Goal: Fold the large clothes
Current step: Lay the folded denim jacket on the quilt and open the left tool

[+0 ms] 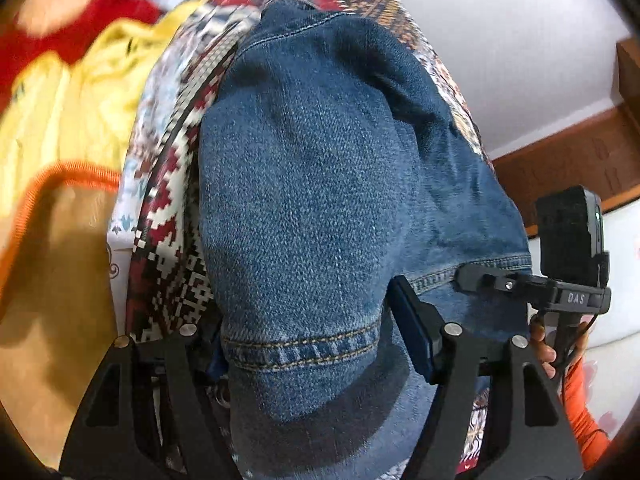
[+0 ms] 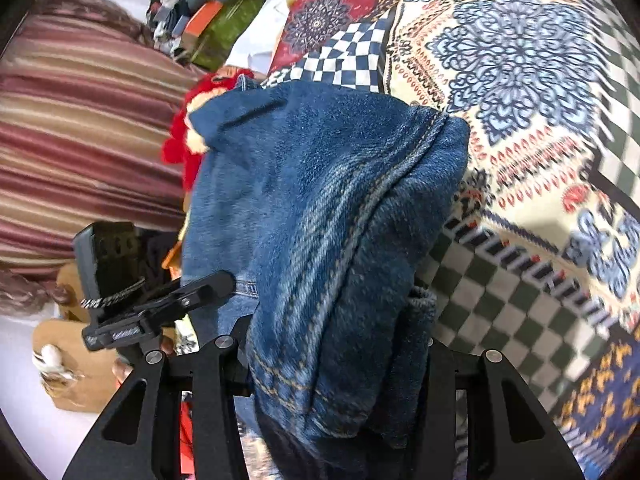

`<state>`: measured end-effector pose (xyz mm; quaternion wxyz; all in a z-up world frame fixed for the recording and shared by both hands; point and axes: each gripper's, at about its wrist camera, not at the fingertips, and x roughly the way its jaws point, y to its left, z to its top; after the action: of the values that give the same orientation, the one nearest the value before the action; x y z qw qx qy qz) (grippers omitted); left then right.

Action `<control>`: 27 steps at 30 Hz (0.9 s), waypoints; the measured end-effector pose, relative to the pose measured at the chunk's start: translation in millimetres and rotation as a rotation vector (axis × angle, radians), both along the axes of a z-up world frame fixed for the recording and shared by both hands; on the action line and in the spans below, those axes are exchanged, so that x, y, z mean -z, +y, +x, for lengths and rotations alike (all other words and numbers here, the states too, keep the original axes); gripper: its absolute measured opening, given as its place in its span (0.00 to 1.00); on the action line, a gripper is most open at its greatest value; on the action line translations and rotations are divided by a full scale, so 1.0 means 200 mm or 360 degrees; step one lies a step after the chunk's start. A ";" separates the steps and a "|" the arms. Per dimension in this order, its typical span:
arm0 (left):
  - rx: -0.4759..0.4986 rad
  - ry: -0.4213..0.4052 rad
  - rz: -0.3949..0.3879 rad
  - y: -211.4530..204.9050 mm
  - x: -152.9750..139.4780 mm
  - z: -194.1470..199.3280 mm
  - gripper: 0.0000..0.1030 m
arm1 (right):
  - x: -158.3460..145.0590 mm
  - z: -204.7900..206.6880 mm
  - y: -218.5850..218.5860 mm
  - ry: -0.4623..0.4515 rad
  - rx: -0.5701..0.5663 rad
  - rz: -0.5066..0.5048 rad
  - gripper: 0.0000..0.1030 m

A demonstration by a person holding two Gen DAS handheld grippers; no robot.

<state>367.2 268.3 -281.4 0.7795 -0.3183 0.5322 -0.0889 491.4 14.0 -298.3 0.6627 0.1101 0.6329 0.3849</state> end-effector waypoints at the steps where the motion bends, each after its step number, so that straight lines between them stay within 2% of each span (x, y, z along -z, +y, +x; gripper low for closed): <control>1: -0.0016 0.0006 -0.0024 0.02 0.03 0.00 0.72 | 0.01 0.01 0.01 -0.0020 -0.0017 -0.0017 0.45; 5: 0.0008 -0.0014 0.0042 0.00 0.04 -0.02 0.75 | 0.07 0.05 0.03 -0.0044 -0.0066 -0.0072 0.55; 9: 0.0057 -0.0053 0.0306 -0.08 -0.08 -0.07 0.76 | 0.05 0.01 -0.07 -0.0021 -0.0051 -0.0088 0.57; 10: 0.0066 -0.0064 0.0366 -0.10 -0.11 -0.09 0.76 | 0.01 -0.01 -0.10 -0.0063 -0.0050 -0.0107 0.57; 11: 0.0078 -0.0082 0.0477 -0.13 -0.16 -0.12 0.76 | -0.03 -0.03 -0.12 -0.0123 -0.0051 -0.0136 0.57; 14: 0.0098 -0.0173 0.0643 -0.21 -0.30 -0.21 0.76 | -0.19 -0.11 -0.19 -0.0344 -0.0044 -0.0206 0.58; 18: 0.0095 -0.0260 0.0690 -0.29 -0.39 -0.29 0.76 | -0.40 -0.25 -0.25 -0.0626 -0.0014 -0.0199 0.58; 21: 0.0105 -0.0291 0.0703 -0.35 -0.39 -0.33 0.76 | -0.47 -0.37 -0.25 -0.0760 -0.0027 -0.0164 0.58; 23: 0.0121 -0.0269 0.0740 -0.41 -0.36 -0.35 0.76 | -0.44 -0.43 -0.20 -0.0775 -0.0066 -0.0181 0.58; 27: 0.0137 -0.0163 0.0810 -0.47 -0.25 -0.38 0.76 | -0.29 -0.52 -0.14 -0.0724 -0.0135 -0.0296 0.58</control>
<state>292.2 173.5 -231.3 0.8559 -0.0842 0.5103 -0.0012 388.2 -14.6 -240.5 0.7787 -0.0674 0.5042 0.3673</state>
